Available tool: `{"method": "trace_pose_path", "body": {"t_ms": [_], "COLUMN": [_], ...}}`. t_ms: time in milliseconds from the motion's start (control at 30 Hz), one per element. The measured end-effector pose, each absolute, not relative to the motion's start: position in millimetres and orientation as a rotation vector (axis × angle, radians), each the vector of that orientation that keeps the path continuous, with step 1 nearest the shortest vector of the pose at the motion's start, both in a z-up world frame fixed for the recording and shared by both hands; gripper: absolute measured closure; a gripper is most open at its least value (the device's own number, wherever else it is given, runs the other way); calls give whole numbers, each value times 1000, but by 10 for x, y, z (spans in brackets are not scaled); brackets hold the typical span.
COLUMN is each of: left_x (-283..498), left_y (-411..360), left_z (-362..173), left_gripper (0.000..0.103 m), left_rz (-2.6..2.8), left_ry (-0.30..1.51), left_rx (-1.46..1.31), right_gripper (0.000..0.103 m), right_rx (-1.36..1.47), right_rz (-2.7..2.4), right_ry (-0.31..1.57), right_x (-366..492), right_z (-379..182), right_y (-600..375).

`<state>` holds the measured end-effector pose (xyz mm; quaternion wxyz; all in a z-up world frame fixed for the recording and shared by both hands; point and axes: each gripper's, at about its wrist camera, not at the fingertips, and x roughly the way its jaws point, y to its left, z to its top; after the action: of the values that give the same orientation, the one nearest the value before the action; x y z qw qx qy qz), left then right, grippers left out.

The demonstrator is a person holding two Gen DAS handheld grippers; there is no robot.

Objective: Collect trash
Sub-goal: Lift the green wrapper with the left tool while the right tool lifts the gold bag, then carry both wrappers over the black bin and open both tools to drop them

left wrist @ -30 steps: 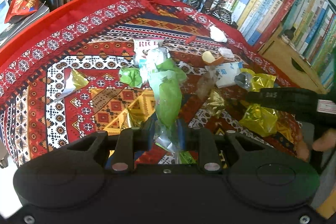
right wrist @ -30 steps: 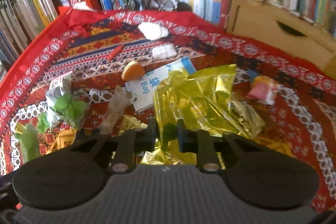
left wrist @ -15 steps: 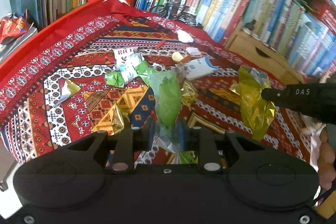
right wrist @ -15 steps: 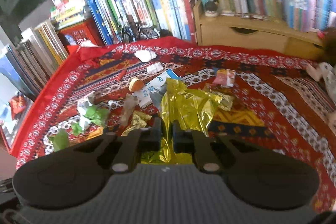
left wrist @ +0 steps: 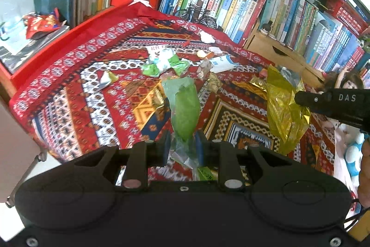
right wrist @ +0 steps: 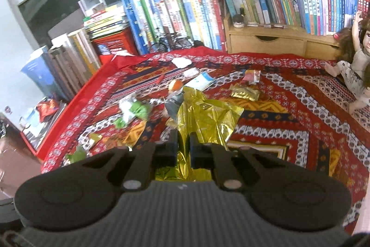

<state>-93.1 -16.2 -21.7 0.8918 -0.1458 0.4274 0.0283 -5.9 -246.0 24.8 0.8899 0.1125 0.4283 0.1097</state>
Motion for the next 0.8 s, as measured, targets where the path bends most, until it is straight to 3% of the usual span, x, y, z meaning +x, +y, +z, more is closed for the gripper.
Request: {"method": "trace_pose_path", "body": {"t_ms": [400,800], "left_x": [-1628,-2341], "left_y": [76,523], "left_z": [-195,-600], "left_gripper": [81,81], "left_rz": [65,105], "left_ry": [900,992], "left_rx": [-284,-278], "right_gripper": [90,90], "right_rx": [233,219], "right_rz": [328,491], "right_ry": [920,996], "right_x": [-821,-1525], "right_z": [240,-12], "right_y": [-2044,-1424]}}
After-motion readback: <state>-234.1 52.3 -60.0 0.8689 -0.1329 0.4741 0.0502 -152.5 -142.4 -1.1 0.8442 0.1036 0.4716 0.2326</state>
